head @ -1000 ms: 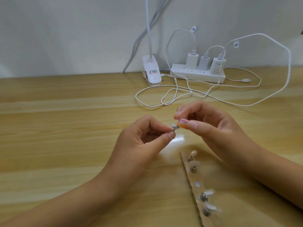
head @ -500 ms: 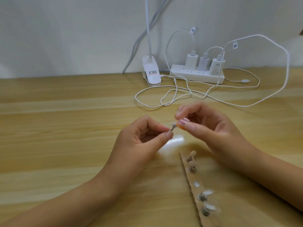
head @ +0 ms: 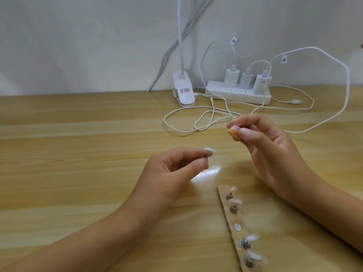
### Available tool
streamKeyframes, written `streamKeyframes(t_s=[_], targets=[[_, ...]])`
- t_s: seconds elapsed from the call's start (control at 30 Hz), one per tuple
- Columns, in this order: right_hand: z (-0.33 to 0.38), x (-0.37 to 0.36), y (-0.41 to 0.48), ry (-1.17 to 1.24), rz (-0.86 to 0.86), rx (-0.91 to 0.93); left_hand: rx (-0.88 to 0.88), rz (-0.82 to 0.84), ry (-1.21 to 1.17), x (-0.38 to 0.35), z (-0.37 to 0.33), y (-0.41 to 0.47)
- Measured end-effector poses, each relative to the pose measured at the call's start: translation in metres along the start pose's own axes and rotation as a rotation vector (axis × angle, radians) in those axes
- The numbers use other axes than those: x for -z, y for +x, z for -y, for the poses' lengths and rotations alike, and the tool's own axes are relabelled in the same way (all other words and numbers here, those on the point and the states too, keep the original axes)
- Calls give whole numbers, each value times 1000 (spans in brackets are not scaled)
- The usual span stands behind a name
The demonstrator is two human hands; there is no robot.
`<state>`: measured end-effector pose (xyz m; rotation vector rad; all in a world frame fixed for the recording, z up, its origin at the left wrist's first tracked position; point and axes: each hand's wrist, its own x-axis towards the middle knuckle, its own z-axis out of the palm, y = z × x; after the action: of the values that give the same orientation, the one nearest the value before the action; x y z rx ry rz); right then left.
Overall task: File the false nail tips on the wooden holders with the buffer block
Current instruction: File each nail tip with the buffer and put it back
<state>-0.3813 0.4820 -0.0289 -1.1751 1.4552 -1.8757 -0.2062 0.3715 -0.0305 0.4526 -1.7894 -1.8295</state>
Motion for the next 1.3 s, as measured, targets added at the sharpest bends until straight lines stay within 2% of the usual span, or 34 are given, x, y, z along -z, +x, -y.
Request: streamKeyframes(t_s=[0.2, 0.5, 0.7, 0.83, 0.9, 0.97, 1.03, 1.1, 1.2, 1.23, 1.3], targets=[[-1, -4, -5, -5, 31, 61, 32, 34, -21, 1, 2, 2], [-1, -6, -7, 2, 69, 32, 0, 53, 21, 0, 4, 2], [3, -16, -16, -182, 157, 221, 0, -5, 59, -1, 6, 3], [0, -14, -11, -213, 166, 92, -15, -10, 46, -2, 5, 3], [1, -15, -12, -249, 139, 214, -14, -14, 30, -3, 5, 4], [0, -16, -14, -338, 196, 309, -3, -13, 32, -3, 6, 5], [-4, -13, -12, -367, 189, 252, 0, -8, 44, -2, 8, 5], [-3, -11, -10, -281, 137, 218, -4, 0, 27, -3, 7, 5], [2, -16, -13, -291, 244, 300, -30, 12, 20, -5, 6, 5], [0, -16, -13, -326, 275, 274, -34, 11, 25, -5, 6, 4], [-4, -10, -9, -343, 224, 187, -33, 17, 21, -4, 7, 4]])
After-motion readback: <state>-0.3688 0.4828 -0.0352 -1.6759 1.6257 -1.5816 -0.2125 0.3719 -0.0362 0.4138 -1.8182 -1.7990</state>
